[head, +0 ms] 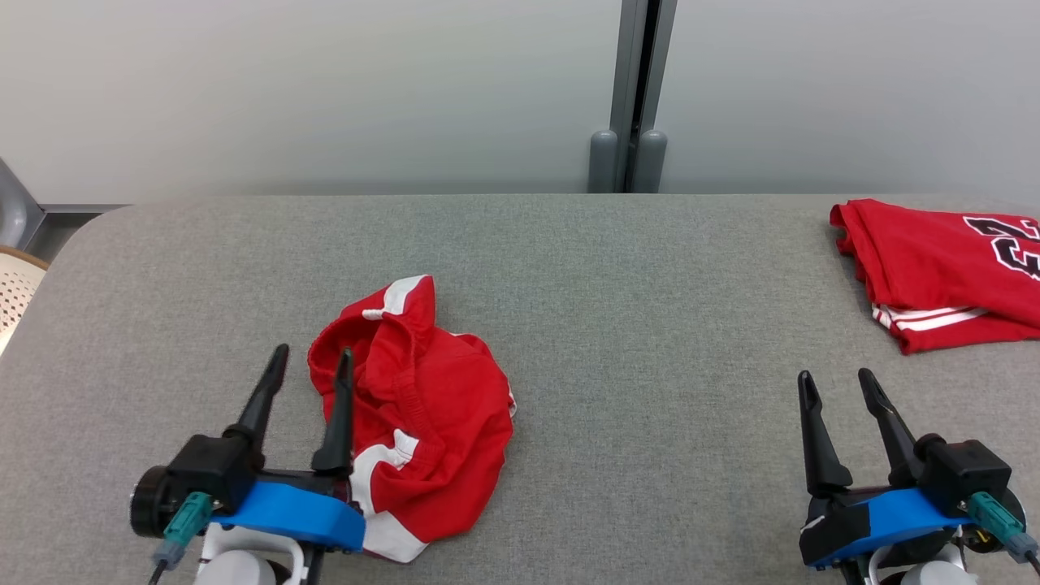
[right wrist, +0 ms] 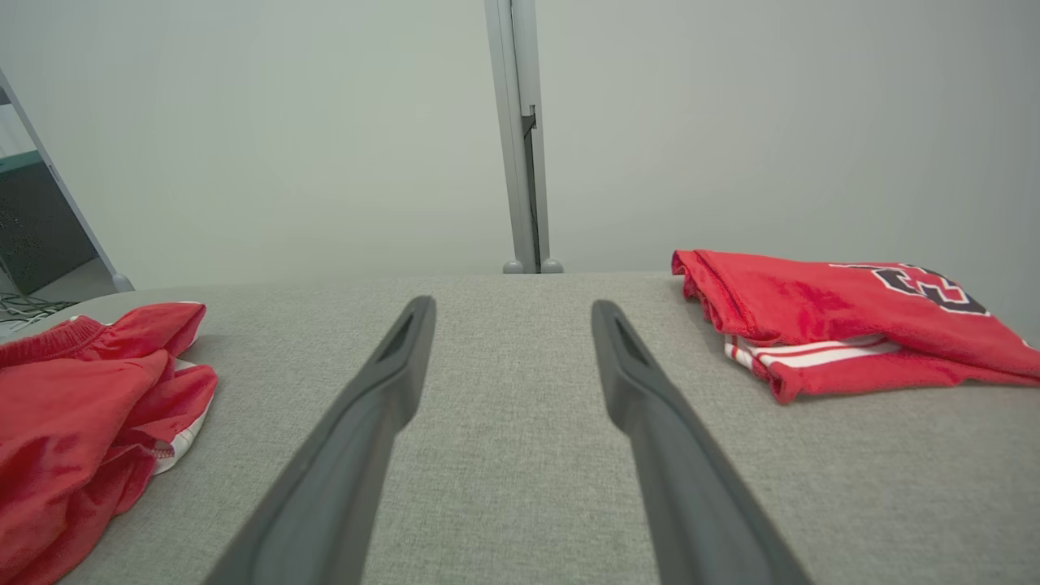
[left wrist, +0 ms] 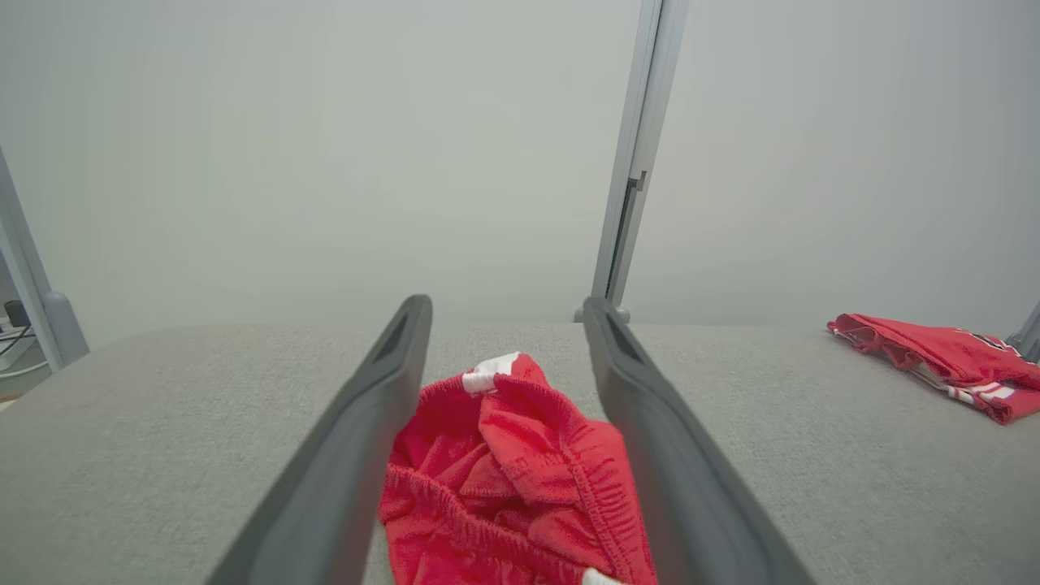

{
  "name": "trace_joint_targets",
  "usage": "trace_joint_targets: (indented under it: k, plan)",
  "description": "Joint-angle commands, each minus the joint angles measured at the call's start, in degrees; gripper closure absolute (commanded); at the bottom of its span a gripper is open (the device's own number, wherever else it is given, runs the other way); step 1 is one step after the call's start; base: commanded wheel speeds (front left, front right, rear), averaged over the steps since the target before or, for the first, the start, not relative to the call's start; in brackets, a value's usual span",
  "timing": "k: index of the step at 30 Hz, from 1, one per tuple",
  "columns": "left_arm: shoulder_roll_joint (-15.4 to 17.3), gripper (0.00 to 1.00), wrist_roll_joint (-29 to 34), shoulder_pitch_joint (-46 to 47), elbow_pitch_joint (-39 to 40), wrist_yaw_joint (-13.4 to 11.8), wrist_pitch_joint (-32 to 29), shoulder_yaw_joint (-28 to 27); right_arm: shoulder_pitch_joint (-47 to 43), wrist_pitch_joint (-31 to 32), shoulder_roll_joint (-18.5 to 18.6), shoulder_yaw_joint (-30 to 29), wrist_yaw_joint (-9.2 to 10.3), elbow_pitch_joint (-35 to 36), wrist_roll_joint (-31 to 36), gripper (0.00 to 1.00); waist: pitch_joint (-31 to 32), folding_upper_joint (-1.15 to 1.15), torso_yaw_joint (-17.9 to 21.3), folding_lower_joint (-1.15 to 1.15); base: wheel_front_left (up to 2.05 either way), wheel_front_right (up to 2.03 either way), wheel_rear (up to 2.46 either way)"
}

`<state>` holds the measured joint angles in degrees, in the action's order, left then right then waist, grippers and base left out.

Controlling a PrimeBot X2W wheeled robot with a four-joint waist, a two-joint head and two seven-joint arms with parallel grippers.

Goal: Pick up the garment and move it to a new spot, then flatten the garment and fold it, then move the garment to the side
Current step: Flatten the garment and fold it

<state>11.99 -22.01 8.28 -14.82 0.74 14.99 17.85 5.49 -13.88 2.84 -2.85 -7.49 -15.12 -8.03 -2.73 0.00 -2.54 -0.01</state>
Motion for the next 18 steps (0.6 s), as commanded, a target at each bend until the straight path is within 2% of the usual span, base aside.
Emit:
trace_joint_targets:
  k: [1,9,18]
  plan:
    - [0.2,0.0,1.4,-1.1,1.4,-0.4,0.2,-2.3,-1.0,-0.3,0.1,0.0,-0.01,-0.1,-0.1,0.0,0.3,0.0,0.0,0.01,0.0,0.0,0.0]
    - [1.1,0.0,5.7,-4.1,3.9,0.0,0.2,-11.2,-1.4,-0.4,0.1,-0.1,-0.01,-0.2,-0.1,0.0,1.0,0.0,-0.5,0.01,0.0,0.0,0.0]
    - [-0.3,0.0,8.5,-5.4,3.3,1.6,0.2,-14.7,-1.7,-0.4,0.1,-0.1,-0.01,-0.6,0.2,0.0,0.8,0.0,-0.9,0.01,0.0,0.0,0.0]
